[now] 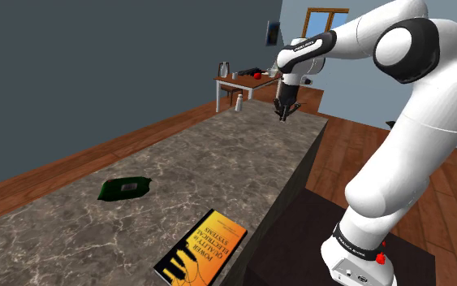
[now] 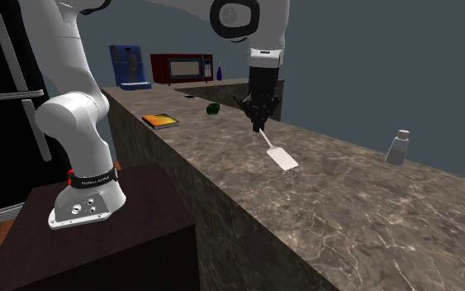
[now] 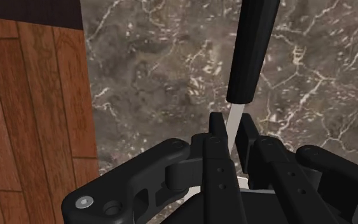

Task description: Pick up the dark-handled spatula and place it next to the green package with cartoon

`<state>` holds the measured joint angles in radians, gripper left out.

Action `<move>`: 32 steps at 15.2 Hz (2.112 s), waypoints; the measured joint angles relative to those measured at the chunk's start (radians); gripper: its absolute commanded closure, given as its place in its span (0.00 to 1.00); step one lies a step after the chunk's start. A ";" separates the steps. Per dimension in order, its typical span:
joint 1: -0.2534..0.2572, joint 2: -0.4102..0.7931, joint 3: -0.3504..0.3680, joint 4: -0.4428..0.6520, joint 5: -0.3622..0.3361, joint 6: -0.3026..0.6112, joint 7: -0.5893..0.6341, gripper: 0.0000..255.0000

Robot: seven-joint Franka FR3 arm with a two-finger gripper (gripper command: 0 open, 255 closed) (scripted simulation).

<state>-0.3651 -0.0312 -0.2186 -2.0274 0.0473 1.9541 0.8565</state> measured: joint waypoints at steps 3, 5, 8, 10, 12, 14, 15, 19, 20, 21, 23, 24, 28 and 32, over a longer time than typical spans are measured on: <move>0.025 -0.011 0.026 -0.007 0.001 -0.001 0.050 1.00; 0.047 -0.025 0.050 -0.019 0.001 -0.001 0.096 1.00; 0.084 -0.024 0.091 -0.017 0.007 0.002 0.170 1.00; 0.103 -0.021 0.113 -0.015 0.010 0.005 0.211 1.00; 0.127 -0.019 0.139 -0.019 0.013 0.014 0.259 1.00; 0.148 -0.006 0.162 0.003 0.017 0.007 0.302 1.00; 0.161 -0.008 0.176 0.003 0.018 0.006 0.329 1.00; 0.209 0.016 0.227 0.023 0.022 0.017 0.425 1.00; 0.221 0.030 0.239 0.041 0.022 0.014 0.450 1.00; 0.230 0.045 0.249 0.059 0.022 0.013 0.469 1.00; 0.254 0.060 0.271 0.077 0.021 0.013 0.515 1.00; 0.264 0.078 0.281 0.097 0.020 0.012 0.535 1.00; 0.311 0.138 0.321 0.167 0.012 0.007 0.626 1.00; 0.362 0.234 0.356 0.298 -0.006 -0.024 0.718 1.00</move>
<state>-0.0028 0.2025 0.1373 -1.7294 0.0412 1.9303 1.5743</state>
